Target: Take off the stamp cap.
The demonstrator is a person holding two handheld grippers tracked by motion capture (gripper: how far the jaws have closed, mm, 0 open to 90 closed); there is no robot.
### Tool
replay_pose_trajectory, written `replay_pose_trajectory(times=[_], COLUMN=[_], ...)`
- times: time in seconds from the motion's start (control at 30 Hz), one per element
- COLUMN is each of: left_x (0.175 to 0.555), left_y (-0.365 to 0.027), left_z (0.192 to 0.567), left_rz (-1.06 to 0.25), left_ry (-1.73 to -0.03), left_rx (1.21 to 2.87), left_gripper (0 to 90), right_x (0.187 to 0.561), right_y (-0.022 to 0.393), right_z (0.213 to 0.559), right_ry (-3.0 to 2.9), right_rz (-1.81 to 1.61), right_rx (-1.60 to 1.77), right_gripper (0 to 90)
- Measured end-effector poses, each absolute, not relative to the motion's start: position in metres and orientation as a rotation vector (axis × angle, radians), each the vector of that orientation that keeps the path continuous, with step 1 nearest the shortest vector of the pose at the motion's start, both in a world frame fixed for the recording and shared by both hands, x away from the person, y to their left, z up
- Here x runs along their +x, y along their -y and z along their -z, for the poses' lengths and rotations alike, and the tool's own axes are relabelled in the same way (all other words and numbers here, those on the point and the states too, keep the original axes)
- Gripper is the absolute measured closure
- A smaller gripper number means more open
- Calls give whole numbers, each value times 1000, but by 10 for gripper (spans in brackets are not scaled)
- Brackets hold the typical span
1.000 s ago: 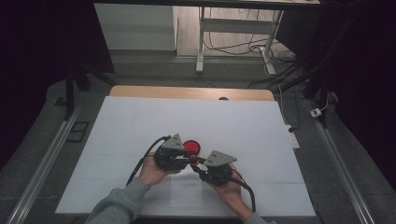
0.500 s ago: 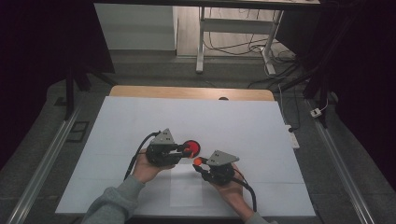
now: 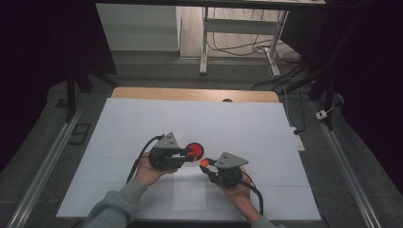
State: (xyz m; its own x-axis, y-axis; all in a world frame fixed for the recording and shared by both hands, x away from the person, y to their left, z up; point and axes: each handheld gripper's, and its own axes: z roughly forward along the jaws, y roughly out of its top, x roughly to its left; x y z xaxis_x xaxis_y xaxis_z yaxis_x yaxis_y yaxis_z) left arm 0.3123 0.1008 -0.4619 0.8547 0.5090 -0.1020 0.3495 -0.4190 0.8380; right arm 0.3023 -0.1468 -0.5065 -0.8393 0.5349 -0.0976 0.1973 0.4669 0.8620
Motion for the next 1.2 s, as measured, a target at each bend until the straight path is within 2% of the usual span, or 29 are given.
replay_pose_trajectory(times=[0.77, 1.2], left_x=[313, 314], left_y=[-112, -116], left_z=[459, 457], left_rz=[-211, -217], left_ry=[-645, -651], left_rx=[2032, 2018], left_gripper=[721, 721], right_x=[304, 300], right_y=[167, 194], right_z=[504, 505], right_ry=[-2323, -2291], right_rz=[-1351, -1357], right_rx=[664, 720], right_gripper=[645, 646])
